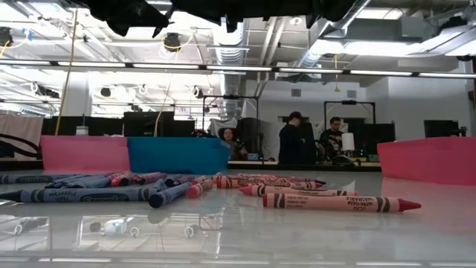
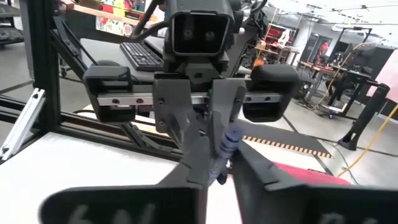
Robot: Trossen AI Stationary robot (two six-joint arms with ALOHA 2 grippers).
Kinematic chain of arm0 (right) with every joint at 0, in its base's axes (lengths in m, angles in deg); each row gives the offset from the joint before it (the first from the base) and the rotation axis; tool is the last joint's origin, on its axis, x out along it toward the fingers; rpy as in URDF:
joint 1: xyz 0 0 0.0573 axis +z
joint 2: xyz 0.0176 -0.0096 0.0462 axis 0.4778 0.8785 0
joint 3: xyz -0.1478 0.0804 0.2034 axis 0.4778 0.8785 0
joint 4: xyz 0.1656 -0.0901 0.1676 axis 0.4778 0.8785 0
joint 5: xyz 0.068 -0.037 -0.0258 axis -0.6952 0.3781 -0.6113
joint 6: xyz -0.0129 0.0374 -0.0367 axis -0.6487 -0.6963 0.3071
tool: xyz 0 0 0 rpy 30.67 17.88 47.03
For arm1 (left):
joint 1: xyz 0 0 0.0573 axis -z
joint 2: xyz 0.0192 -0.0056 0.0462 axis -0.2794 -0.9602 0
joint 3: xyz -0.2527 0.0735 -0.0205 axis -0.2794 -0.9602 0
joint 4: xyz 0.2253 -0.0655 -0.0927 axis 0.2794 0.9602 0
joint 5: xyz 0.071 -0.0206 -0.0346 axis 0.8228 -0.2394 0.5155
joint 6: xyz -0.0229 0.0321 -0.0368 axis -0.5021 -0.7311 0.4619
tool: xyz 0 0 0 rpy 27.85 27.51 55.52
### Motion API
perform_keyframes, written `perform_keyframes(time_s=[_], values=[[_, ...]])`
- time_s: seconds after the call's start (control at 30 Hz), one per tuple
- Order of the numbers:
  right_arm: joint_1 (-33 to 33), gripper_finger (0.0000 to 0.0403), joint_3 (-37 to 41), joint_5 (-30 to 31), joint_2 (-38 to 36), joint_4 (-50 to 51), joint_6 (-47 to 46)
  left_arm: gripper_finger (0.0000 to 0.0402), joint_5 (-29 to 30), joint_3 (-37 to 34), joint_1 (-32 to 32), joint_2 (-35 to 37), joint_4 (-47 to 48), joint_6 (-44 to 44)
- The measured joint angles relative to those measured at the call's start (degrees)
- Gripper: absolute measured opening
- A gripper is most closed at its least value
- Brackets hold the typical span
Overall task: Sort crayons
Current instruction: Put the blue crayon into the large red bin
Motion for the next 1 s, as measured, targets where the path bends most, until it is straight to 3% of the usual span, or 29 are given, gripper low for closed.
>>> perform_keyframes(time_s=[0.13,0.37,0.6,0.83,1.0], values=[[-0.5,0.0011,0.0,0.0,0.0,0.5,-1.4,0.0013,0.0,0.0,0.0,0.0,0.1,0.1],[-1.1,0.0007,0.0,0.0,0.0,0.6,-3.6,0.0021,0.8,0.0,0.0,0.0,0.3,0.4],[-2.3,0.0004,0.0,1.6,0.0,-1.2,-4.0,0.0076,2.5,0.0,0.0,0.6,1.8,0.5],[-4.9,0.0003,0.0,2.2,0.0,-4.9,-4.7,0.0138,8.1,0.0,0.0,4.4,13.7,7.3],[-7.8,0.0003,0.0,4.7,0.0,-5.2,-7.9,0.0154,9.1,0.0,0.0,8.6,22.2,13.0]])
